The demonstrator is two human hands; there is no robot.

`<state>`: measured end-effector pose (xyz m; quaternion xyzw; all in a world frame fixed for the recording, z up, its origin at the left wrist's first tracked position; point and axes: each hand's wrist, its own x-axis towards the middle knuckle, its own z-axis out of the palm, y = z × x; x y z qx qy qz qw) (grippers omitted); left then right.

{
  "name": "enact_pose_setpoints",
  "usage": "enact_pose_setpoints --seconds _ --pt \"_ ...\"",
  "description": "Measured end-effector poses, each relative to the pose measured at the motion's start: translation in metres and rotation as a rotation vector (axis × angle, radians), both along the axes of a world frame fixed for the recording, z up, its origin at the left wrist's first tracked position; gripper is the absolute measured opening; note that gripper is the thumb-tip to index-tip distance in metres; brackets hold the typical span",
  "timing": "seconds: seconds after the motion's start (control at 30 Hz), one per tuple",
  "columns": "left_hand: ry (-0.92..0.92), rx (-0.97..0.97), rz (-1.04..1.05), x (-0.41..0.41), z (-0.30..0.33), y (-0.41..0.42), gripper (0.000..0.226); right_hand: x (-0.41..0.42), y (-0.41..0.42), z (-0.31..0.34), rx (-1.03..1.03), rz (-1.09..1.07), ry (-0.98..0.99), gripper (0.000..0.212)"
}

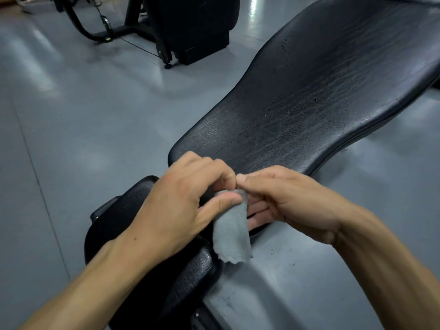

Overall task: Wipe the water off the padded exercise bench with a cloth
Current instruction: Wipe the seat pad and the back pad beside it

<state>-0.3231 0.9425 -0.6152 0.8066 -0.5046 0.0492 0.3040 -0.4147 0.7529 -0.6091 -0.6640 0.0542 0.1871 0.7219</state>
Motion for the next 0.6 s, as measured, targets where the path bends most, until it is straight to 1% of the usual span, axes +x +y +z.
enact_pose_setpoints --seconds 0.03,0.1,0.17,0.23,0.27,0.3,0.33,0.4,0.47,0.5,0.53,0.6 --pt "0.014 -0.007 0.025 -0.001 -0.002 -0.002 0.022 0.0 0.0 0.001 -0.003 0.011 0.0 0.039" --pt "0.132 -0.06 0.121 -0.003 -0.007 -0.005 0.021 0.002 0.001 0.001 -0.098 -0.017 -0.066 0.029" --pt "0.371 -0.142 0.21 -0.005 -0.013 -0.006 0.029 0.006 0.003 0.0 -0.164 -0.117 -0.155 0.019" --pt "0.717 -0.241 0.191 -0.007 -0.018 -0.006 0.04 0.011 0.008 0.0 -0.139 -0.188 -0.22 0.017" --pt "0.863 -0.288 0.169 -0.008 -0.019 -0.006 0.041 0.013 0.01 0.001 -0.101 -0.211 -0.236 0.017" --pt "0.951 -0.327 0.155 -0.008 -0.018 -0.007 0.04 0.014 0.011 0.001 -0.054 -0.23 -0.24 0.017" --pt "0.998 -0.35 0.147 -0.008 -0.016 -0.007 0.039 0.015 0.012 0.0 -0.015 -0.243 -0.238 0.017" --pt "1.048 -0.356 0.142 -0.005 -0.012 -0.007 0.038 0.017 0.013 -0.003 0.017 -0.256 -0.23 0.016" --pt "1.067 -0.302 0.139 0.003 -0.013 -0.007 0.035 0.018 0.012 -0.008 -0.01 -0.269 -0.212 0.015" --pt "1.022 -0.241 0.136 0.009 -0.014 -0.006 0.033 0.019 0.01 -0.01 -0.041 -0.28 -0.195 0.015" --pt "0.926 -0.159 0.136 0.015 -0.014 -0.007 0.034 0.02 0.009 -0.012 -0.073 -0.291 -0.172 0.016" --pt "0.683 0.029 0.119 0.029 -0.013 -0.01 0.043 0.022 0.004 -0.016 -0.135 -0.321 -0.149 0.019"
